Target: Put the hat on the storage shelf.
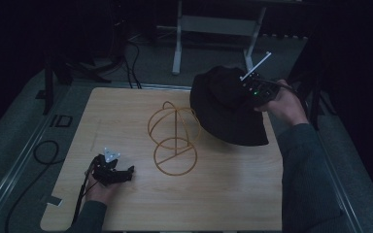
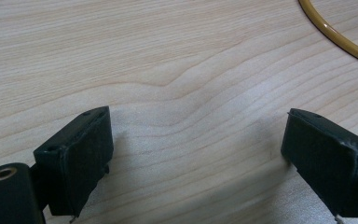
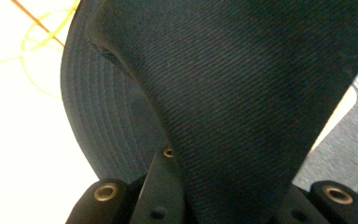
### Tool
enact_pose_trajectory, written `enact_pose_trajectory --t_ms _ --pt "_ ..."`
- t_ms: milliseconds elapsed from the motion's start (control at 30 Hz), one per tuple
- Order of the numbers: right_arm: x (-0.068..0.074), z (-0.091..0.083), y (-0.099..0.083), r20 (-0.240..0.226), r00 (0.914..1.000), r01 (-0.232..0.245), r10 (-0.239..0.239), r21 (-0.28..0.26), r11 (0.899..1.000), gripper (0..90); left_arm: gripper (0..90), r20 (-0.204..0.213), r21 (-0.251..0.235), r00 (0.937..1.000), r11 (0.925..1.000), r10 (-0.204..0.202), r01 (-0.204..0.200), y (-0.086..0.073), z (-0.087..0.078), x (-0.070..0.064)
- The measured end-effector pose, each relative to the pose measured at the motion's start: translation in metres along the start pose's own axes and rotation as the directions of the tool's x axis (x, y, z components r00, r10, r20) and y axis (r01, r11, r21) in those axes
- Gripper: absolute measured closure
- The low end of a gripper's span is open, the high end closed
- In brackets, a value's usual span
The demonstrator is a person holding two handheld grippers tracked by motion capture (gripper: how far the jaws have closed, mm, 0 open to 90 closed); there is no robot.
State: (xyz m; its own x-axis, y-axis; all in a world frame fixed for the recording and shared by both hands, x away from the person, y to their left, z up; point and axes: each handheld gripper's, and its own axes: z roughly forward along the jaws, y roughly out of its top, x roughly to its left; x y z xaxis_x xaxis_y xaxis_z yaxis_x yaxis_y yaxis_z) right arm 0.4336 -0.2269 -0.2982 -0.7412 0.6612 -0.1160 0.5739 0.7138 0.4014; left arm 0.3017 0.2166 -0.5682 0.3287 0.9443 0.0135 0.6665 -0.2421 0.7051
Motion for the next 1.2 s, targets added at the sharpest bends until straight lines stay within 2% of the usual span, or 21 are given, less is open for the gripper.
enact_pose_trajectory --t_ms 333,633,867,1200 --pt "-0.002 -0.008 -0.004 -0.001 1.0000 0.006 -0.006 -0.015 1.000 87.9 9.4 0.000 0.000 1.0000 1.0000 0.000 0.000 0.000 0.000 0.000" --pt "-0.005 -0.022 -0.009 -0.011 0.9999 0.008 -0.009 -0.071 0.997 87.9 9.4 0.000 0.000 1.0000 1.0000 0.000 0.000 0.000 0.000 0.000" --pt "-0.003 -0.032 -0.013 -0.023 0.9990 0.037 -0.039 -0.111 0.993 87.9 9.4 0.000 0.000 1.0000 1.0000 0.000 0.000 0.000 0.000 0.000" --pt "0.000 -0.041 -0.015 -0.038 0.9965 0.068 -0.074 -0.136 0.988 87.9 9.4 -0.001 -0.001 1.0000 1.0000 0.000 0.000 0.000 0.000 0.000"
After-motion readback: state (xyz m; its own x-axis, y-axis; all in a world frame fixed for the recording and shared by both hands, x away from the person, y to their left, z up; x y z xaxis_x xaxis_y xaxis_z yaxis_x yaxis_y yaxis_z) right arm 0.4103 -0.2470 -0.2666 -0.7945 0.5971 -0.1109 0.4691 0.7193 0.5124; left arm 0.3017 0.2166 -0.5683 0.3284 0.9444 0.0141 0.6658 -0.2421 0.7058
